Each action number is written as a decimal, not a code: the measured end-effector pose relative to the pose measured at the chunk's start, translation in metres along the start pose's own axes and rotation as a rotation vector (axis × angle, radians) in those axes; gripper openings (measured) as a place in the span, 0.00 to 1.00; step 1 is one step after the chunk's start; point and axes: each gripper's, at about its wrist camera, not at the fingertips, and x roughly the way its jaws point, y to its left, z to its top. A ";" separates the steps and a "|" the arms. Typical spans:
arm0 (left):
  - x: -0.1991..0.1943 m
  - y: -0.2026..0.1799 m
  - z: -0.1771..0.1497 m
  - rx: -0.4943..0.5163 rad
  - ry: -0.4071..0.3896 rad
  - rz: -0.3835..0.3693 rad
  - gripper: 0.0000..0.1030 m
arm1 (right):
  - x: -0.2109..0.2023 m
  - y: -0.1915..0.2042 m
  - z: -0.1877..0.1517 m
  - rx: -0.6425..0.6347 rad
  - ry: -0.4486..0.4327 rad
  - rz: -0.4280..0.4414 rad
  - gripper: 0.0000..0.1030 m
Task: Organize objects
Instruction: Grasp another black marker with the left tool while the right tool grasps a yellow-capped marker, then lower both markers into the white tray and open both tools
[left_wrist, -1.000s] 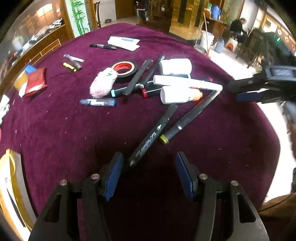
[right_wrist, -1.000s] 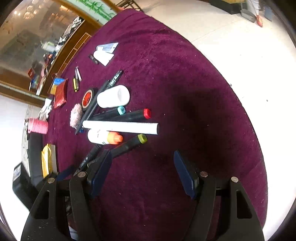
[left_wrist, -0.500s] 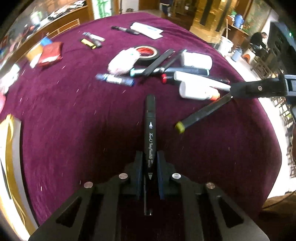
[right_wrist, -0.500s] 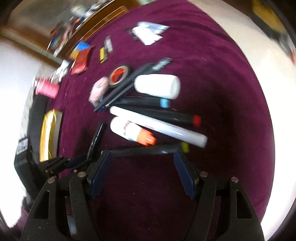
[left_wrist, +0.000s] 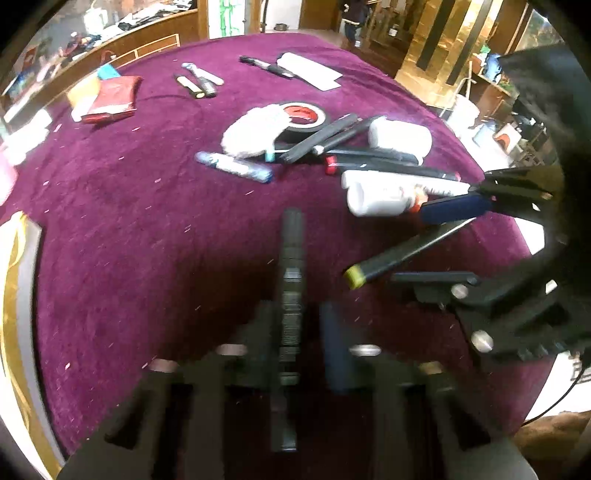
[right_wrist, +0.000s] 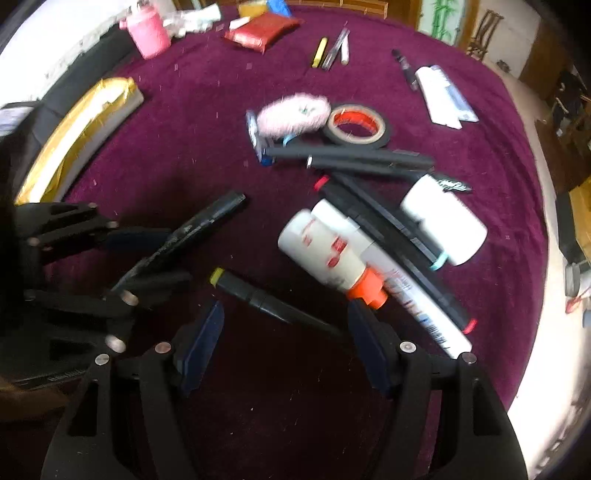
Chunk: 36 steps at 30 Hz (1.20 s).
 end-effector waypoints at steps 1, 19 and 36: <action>-0.003 0.004 -0.003 -0.017 0.006 -0.006 0.11 | 0.006 0.000 0.000 -0.008 0.021 -0.014 0.69; -0.034 0.037 -0.032 -0.168 -0.083 -0.028 0.11 | -0.014 -0.012 -0.013 0.184 0.006 0.109 0.12; -0.139 0.160 -0.086 -0.396 -0.269 -0.019 0.11 | -0.047 0.053 0.031 0.383 -0.110 0.589 0.13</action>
